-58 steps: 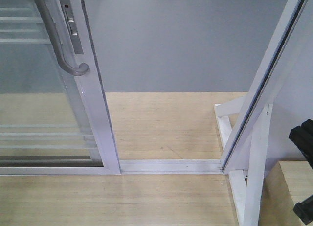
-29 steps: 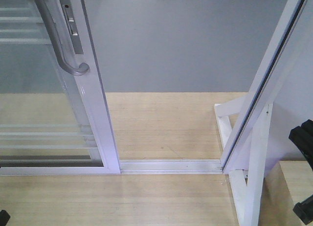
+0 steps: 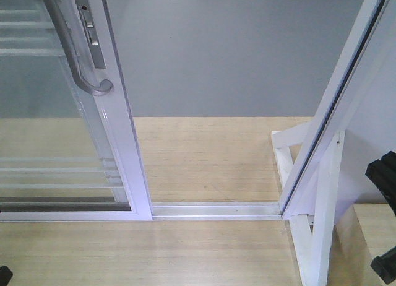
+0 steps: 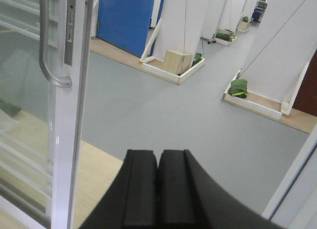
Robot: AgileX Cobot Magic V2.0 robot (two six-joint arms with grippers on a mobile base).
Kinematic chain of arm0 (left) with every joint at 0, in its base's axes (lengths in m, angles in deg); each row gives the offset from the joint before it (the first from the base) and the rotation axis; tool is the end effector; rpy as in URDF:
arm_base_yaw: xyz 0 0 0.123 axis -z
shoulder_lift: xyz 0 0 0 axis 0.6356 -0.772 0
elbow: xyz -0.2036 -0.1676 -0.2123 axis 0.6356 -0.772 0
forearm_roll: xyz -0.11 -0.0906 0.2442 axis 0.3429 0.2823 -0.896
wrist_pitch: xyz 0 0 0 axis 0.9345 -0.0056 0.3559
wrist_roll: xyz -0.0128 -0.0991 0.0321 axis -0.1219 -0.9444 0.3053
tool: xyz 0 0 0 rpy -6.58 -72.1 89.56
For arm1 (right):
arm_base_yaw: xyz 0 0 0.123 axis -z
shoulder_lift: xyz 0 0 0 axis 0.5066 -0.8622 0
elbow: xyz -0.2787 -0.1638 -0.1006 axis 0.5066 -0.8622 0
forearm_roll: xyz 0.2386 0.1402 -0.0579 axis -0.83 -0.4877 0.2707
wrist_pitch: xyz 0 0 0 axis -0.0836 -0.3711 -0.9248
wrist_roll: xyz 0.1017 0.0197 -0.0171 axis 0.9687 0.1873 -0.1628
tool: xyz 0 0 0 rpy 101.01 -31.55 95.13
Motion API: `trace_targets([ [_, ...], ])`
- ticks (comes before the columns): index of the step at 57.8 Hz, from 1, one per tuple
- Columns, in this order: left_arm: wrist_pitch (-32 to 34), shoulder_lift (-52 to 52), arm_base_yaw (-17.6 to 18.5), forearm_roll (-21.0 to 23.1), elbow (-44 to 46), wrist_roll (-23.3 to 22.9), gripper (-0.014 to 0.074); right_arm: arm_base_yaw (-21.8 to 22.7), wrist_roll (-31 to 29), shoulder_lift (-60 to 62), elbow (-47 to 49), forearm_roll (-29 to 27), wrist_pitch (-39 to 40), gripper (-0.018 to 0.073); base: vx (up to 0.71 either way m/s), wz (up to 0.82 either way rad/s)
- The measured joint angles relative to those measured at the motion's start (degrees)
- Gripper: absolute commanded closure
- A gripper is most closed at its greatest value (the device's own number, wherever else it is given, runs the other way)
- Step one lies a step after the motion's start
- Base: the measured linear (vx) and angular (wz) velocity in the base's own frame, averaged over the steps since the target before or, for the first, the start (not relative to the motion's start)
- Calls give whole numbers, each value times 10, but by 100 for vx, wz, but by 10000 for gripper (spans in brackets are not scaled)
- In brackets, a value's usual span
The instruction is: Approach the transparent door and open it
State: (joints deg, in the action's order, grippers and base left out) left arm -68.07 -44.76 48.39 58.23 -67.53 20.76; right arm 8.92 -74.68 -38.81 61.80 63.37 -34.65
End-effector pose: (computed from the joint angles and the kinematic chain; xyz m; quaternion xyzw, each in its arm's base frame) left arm 0.0458 -0.0094 0.1797 0.0401 0.7623 -0.0800 0.6410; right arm 0.0601 0.0289 0.2890 -0.2311 0.7129 0.0716 0.6582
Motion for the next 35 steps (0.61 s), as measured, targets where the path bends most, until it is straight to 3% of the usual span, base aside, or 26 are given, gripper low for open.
trace_targets([
  [18, 0, 0, 0, 0, 0, 1, 596, 0, 1, 1, -13, 0, 5, 559, 0, 0],
  [35, 0, 0, 0, 0, 0, 1, 596, 0, 61, 98, -180, 0, 70, 559, 0, 0],
])
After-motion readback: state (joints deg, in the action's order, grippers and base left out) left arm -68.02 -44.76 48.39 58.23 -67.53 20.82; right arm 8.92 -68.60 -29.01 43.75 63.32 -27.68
